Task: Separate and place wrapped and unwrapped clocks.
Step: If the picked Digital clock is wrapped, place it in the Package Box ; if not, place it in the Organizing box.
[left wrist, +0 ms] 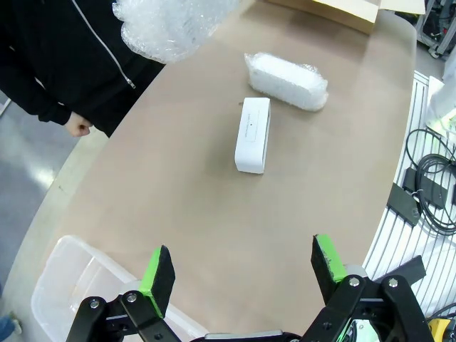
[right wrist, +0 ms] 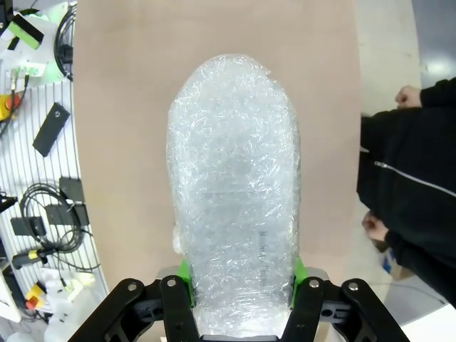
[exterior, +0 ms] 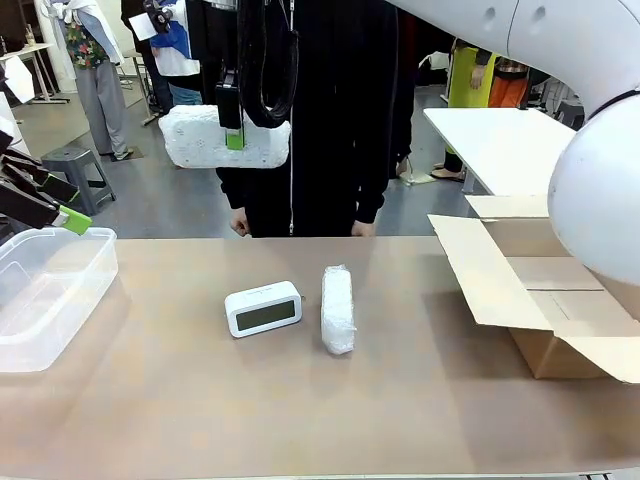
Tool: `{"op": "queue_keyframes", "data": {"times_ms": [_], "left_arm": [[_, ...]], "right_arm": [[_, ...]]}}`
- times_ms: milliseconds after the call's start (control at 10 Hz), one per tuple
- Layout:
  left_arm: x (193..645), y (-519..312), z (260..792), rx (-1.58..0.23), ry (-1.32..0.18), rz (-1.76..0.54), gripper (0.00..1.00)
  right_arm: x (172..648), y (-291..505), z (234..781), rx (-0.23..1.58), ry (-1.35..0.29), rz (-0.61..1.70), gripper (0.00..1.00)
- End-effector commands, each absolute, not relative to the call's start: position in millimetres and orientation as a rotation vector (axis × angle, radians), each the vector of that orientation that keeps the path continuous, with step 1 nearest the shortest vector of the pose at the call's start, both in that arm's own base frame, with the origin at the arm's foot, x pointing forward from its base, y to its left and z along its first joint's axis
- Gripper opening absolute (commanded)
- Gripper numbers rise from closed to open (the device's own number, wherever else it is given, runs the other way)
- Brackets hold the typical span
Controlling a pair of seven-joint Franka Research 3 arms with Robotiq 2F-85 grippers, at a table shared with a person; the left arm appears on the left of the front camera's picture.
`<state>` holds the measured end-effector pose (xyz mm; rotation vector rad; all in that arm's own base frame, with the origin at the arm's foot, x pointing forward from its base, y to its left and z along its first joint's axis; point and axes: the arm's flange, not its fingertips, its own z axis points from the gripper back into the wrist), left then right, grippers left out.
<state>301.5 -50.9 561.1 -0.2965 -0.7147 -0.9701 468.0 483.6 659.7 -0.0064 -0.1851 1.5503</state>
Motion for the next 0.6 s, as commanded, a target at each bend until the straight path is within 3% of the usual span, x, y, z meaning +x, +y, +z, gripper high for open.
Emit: {"op": "queue_keyframes", "data": {"times_ms": [0, 500], "left_arm": [[302.4, -49.2, 560.2, -0.308, -0.717, -0.979, 1.0], [302.4, -49.2, 560.2, -0.308, -0.717, -0.979, 1.0]], "right_arm": [[471.4, 487.0, 670.0, 0.015, -0.201, 1.561, 0.0], [471.4, 487.0, 670.0, 0.015, -0.201, 1.561, 0.0]]}}
